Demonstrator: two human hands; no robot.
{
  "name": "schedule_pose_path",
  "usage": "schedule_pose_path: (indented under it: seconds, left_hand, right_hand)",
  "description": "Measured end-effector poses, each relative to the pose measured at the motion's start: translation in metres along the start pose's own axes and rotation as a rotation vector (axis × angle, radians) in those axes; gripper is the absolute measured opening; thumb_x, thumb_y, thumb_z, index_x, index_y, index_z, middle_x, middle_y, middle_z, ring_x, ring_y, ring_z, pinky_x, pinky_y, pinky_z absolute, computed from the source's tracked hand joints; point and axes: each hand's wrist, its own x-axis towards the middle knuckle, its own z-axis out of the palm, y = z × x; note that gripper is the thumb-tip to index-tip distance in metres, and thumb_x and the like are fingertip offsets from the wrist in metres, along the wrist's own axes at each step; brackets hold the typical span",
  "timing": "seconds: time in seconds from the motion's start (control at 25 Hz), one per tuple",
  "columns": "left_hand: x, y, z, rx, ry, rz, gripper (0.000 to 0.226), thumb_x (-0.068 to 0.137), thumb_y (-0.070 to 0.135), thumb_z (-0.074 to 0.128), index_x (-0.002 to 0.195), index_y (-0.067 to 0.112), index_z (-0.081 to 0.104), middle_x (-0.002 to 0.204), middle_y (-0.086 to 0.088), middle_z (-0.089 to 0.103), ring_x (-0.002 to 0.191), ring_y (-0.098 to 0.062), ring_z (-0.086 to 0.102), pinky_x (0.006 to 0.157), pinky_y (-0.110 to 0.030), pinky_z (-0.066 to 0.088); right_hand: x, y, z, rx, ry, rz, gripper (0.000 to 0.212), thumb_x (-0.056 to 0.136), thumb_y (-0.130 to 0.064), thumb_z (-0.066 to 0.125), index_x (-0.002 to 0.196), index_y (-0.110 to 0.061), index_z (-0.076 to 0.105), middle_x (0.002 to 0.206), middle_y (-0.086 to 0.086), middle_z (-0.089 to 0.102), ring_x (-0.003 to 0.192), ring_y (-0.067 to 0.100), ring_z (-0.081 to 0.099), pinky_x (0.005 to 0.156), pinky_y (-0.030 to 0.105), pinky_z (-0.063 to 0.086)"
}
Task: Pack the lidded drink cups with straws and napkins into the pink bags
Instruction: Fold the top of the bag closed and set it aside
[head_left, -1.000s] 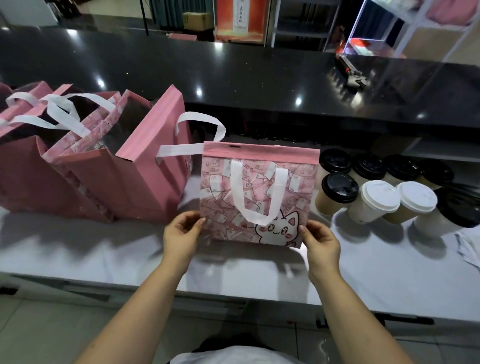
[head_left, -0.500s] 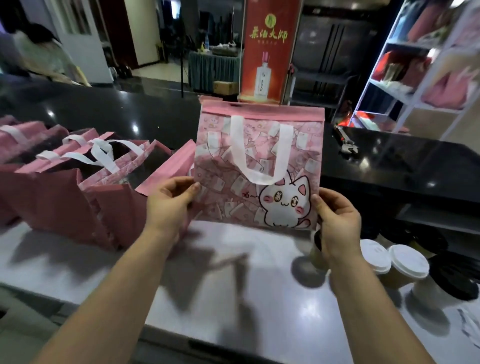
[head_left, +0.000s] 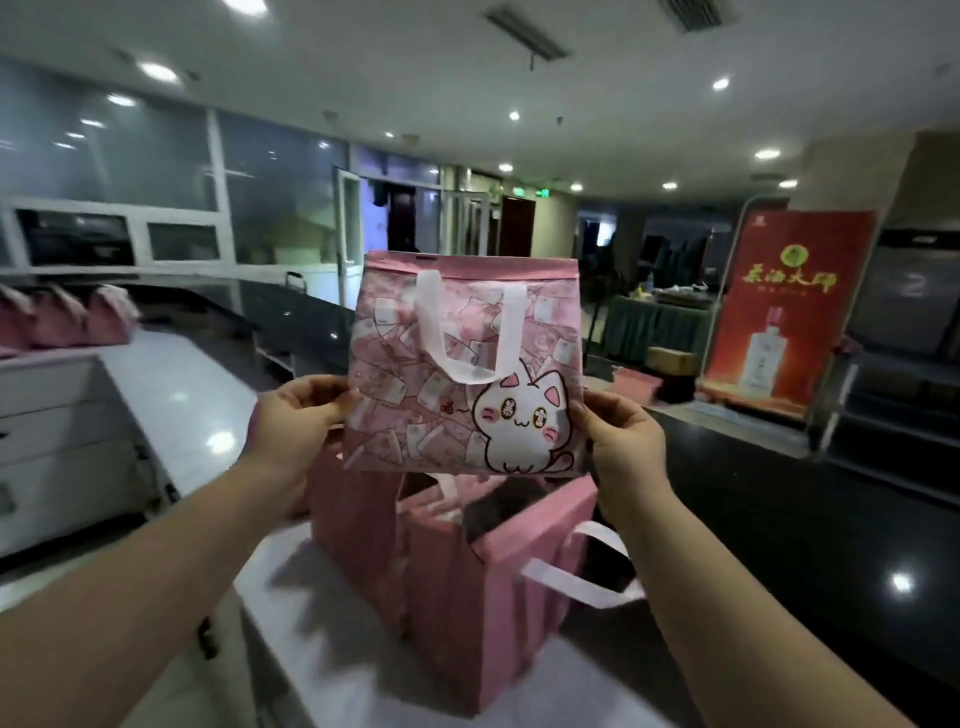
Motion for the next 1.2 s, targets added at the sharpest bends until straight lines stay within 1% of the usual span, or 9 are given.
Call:
schedule_pose_path:
  seconds: [0.2,0.36,0.52,0.6,0.76,0.84,0.96,1.12,1.2]
  left_hand:
    - [0.029,0.022,-0.083,0.076,0.275,0.069,0.019,0.086,-0.001,0.066,0.079,0.017,0.063,0.071,0.002,0.067,0.07,-0.018,0.059,0.059,-0.024,0.051]
    - [0.037,0.028,-0.142,0.115,0.469,0.096,0.018,0.084,-0.001,0.067,0.079,0.016,0.065,0.078,-0.003,0.066,0.076,-0.023,0.061,0.075,-0.033,0.054]
    - [0.045,0.036,-0.194,0.171,0.548,0.12,0.012,0.085,0.003,0.069,0.084,0.015,0.066,0.078,0.002,0.066,0.069,-0.014,0.061,0.059,-0.02,0.048]
    - [0.058,0.045,-0.219,0.176,0.56,0.144,0.016,0.085,0.003,0.068,0.08,0.018,0.065,0.078,0.002,0.066,0.067,-0.012,0.061,0.057,-0.019,0.049]
    - [0.104,0.07,-0.277,0.149,0.545,0.171,0.017,0.084,0.003,0.069,0.081,0.019,0.066,0.084,-0.001,0.068,0.076,-0.016,0.064,0.073,-0.027,0.052]
    - [0.131,0.081,-0.31,0.17,0.53,0.181,0.017,0.083,0.003,0.07,0.084,0.019,0.066,0.087,-0.002,0.068,0.085,-0.02,0.064,0.082,-0.032,0.052]
    - [0.175,0.091,-0.37,0.226,0.497,0.168,0.016,0.084,0.002,0.069,0.086,0.018,0.065,0.088,-0.001,0.067,0.09,-0.023,0.063,0.087,-0.036,0.052]
    - [0.229,0.094,-0.438,0.21,0.48,0.127,0.015,0.086,-0.001,0.065,0.089,0.015,0.064,0.092,-0.005,0.066,0.088,-0.024,0.062,0.079,-0.035,0.055]
    - [0.259,0.093,-0.472,0.163,0.479,0.09,0.015,0.088,0.0,0.064,0.095,0.014,0.064,0.096,-0.005,0.066,0.087,-0.023,0.063,0.073,-0.034,0.055]
  right_hand:
    - [0.017,0.026,0.113,0.034,-0.207,0.081,0.007,0.084,-0.004,0.069,0.087,-0.01,0.069,0.088,0.012,0.073,0.078,0.027,0.071,0.068,0.041,0.06]
    - [0.013,0.051,0.19,0.041,-0.304,0.148,0.01,0.084,-0.004,0.068,0.094,-0.007,0.069,0.089,0.011,0.071,0.076,0.023,0.068,0.061,0.033,0.058]
    - [0.002,0.073,0.246,0.059,-0.367,0.195,0.007,0.083,-0.006,0.07,0.089,-0.01,0.069,0.087,0.012,0.071,0.073,0.025,0.067,0.053,0.032,0.058]
    - [0.0,0.079,0.278,0.078,-0.409,0.196,0.007,0.083,-0.003,0.069,0.089,-0.008,0.068,0.089,0.015,0.07,0.078,0.028,0.067,0.065,0.039,0.06]
    - [0.003,0.086,0.352,0.098,-0.455,0.153,0.007,0.084,-0.003,0.069,0.088,-0.009,0.068,0.09,0.013,0.07,0.087,0.032,0.067,0.077,0.045,0.058]
    - [0.004,0.09,0.393,0.094,-0.456,0.135,0.007,0.085,-0.006,0.069,0.091,-0.008,0.068,0.091,0.013,0.071,0.085,0.032,0.068,0.07,0.047,0.059]
    - [0.001,0.113,0.467,0.097,-0.467,0.158,0.003,0.09,-0.006,0.063,0.092,-0.007,0.065,0.088,0.014,0.069,0.072,0.025,0.066,0.048,0.03,0.055]
    - [0.001,0.153,0.555,0.109,-0.513,0.238,0.006,0.089,-0.009,0.061,0.087,-0.012,0.067,0.097,0.018,0.071,0.096,0.039,0.067,0.076,0.06,0.055]
    - [0.004,0.169,0.597,0.093,-0.512,0.253,0.008,0.09,-0.009,0.06,0.085,-0.013,0.066,0.098,0.017,0.071,0.099,0.041,0.066,0.079,0.065,0.052]
